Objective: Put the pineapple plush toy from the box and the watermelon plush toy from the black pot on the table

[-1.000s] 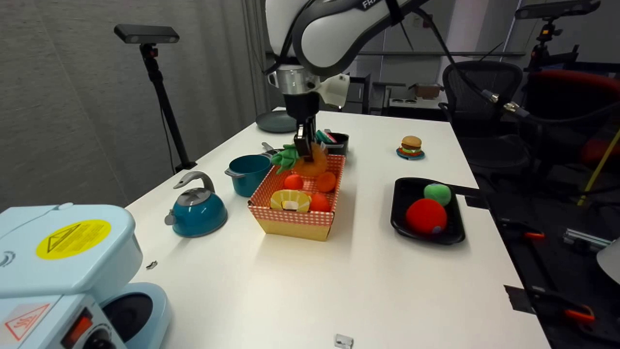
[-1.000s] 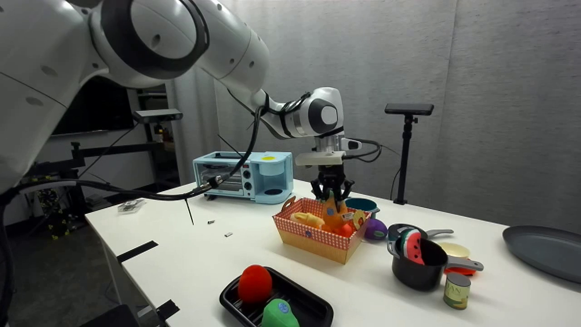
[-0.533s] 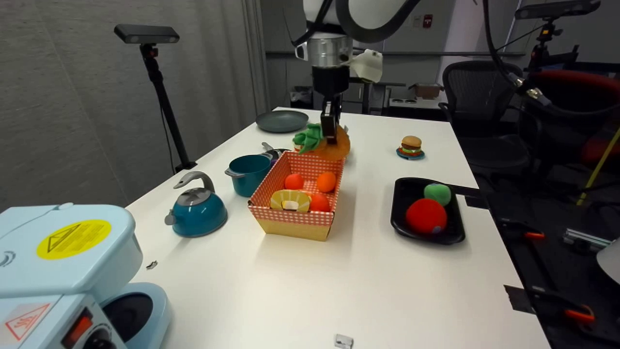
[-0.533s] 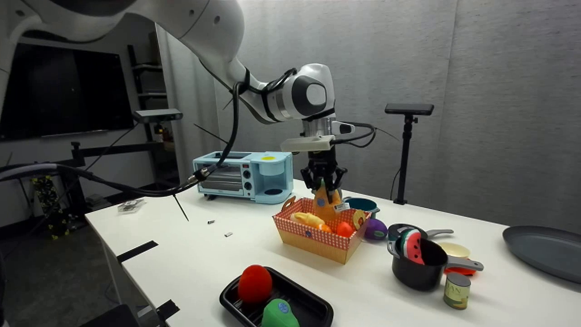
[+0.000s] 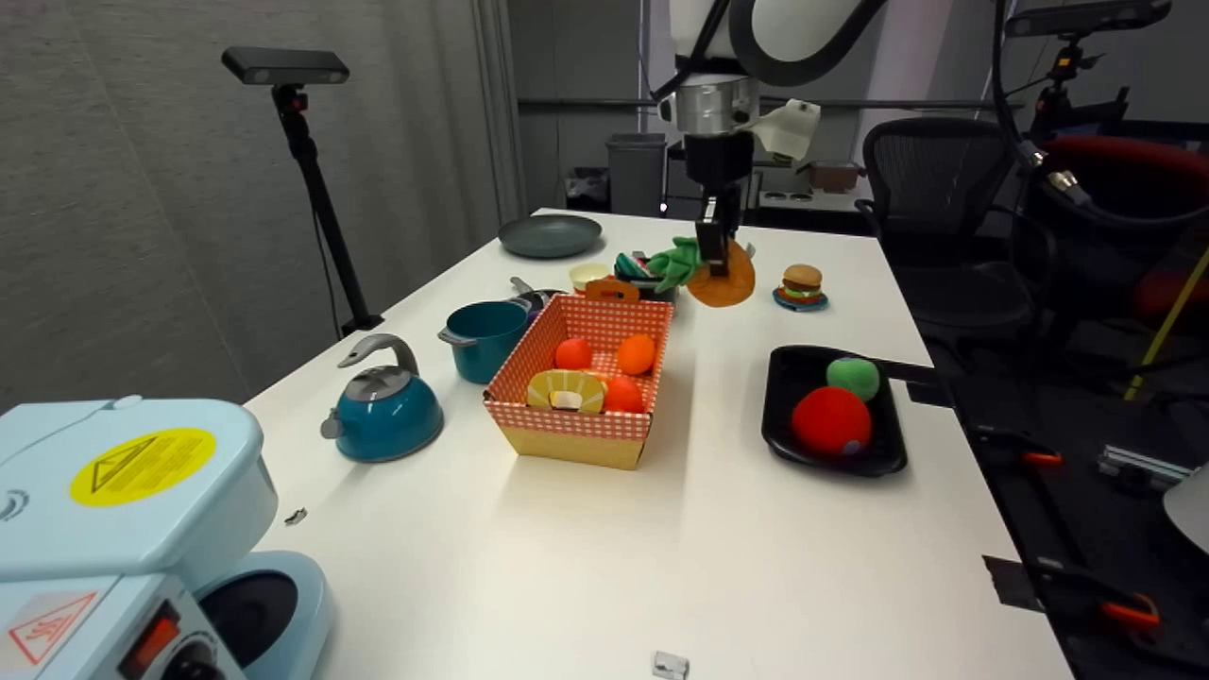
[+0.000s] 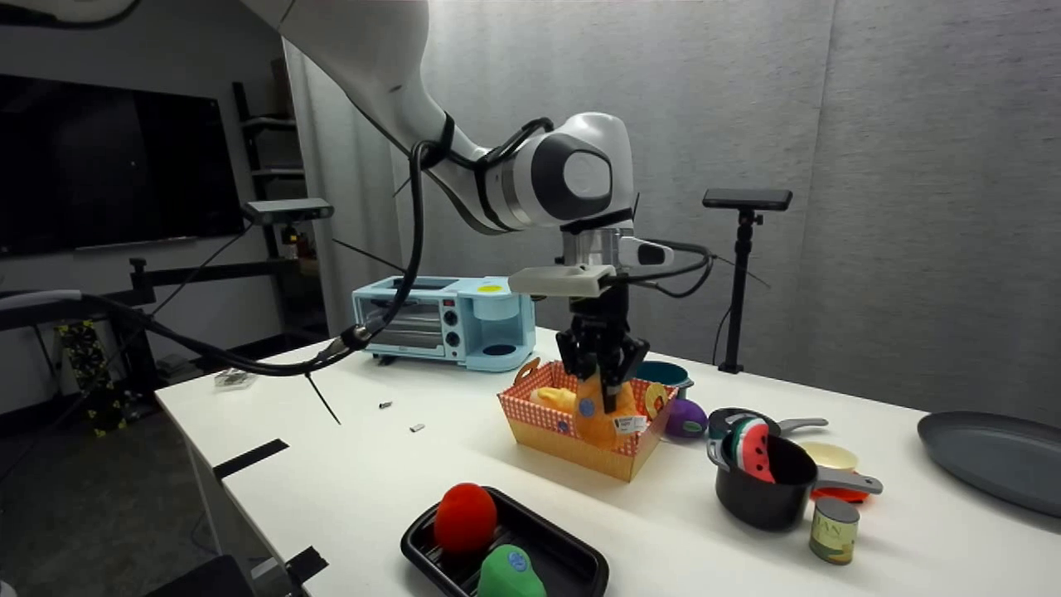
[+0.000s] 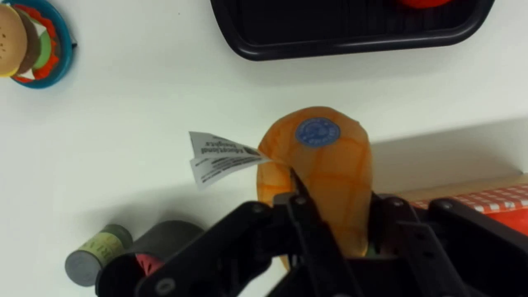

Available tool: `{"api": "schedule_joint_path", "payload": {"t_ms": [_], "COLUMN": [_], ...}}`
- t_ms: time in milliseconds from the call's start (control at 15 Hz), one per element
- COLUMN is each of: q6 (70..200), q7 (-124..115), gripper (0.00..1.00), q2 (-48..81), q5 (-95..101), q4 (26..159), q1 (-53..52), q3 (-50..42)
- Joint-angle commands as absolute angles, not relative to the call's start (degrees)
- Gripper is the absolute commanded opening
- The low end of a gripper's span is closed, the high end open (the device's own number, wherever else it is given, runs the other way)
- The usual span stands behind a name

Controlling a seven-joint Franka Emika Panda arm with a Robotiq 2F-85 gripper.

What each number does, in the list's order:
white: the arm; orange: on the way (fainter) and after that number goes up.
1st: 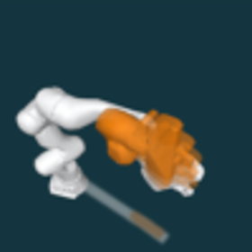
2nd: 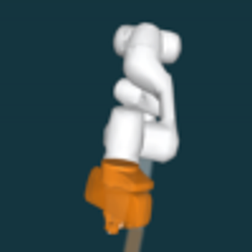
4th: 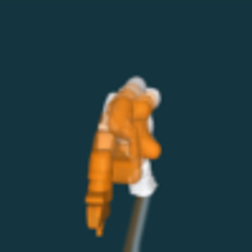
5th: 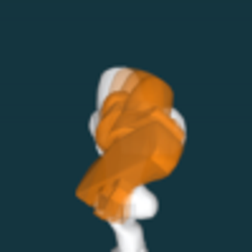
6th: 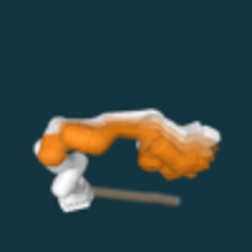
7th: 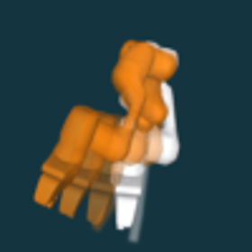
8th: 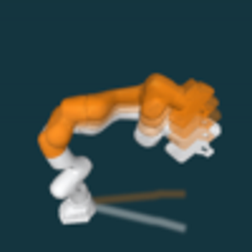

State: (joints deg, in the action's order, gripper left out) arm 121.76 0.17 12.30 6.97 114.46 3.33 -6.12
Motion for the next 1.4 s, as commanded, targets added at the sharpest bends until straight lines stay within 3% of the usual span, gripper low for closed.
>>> {"api": "schedule_joint_path", "payload": {"t_ms": [0, 800, 867, 933, 1067, 1333], "q6": [122.71, 120.78, 120.46, 120.42, 120.28, 120.18], "q7": [-2.15, -4.02, -4.19, -4.18, -4.19, -3.94], "gripper": [0.06, 0.06, 0.23, 0.48, 0.53, 0.83], "q2": [10.97, 14.90, 15.23, 15.55, 16.06, 16.49], "q5": [6.16, 4.09, 3.81, 3.43, 2.78, 1.54], "q4": [117.79, 116.10, 115.88, 115.74, 115.52, 115.39], "q1": [5.30, 8.45, 8.51, 8.58, 8.67, 8.63], "q3": [-7.22, -9.35, -9.40, -9.41, -9.40, -9.20]}}
